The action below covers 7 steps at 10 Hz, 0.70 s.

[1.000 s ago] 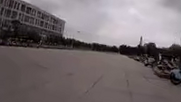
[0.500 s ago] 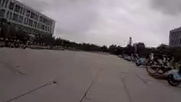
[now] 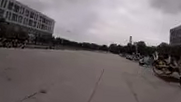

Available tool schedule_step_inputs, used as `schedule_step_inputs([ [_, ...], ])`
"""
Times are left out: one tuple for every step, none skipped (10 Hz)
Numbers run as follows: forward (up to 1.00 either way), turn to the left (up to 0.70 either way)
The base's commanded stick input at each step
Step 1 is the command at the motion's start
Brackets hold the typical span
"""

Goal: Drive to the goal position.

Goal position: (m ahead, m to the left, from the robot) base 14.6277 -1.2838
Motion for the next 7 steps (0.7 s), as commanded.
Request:
schedule_step_inputs([
  [0.85, -0.03],
  [0.85, -0.04],
  [0.85, -0.04],
  [0.85, -0.04],
  [0.85, -0.04],
  [0.85, -0.04],
  [0.85, -0.05],
])
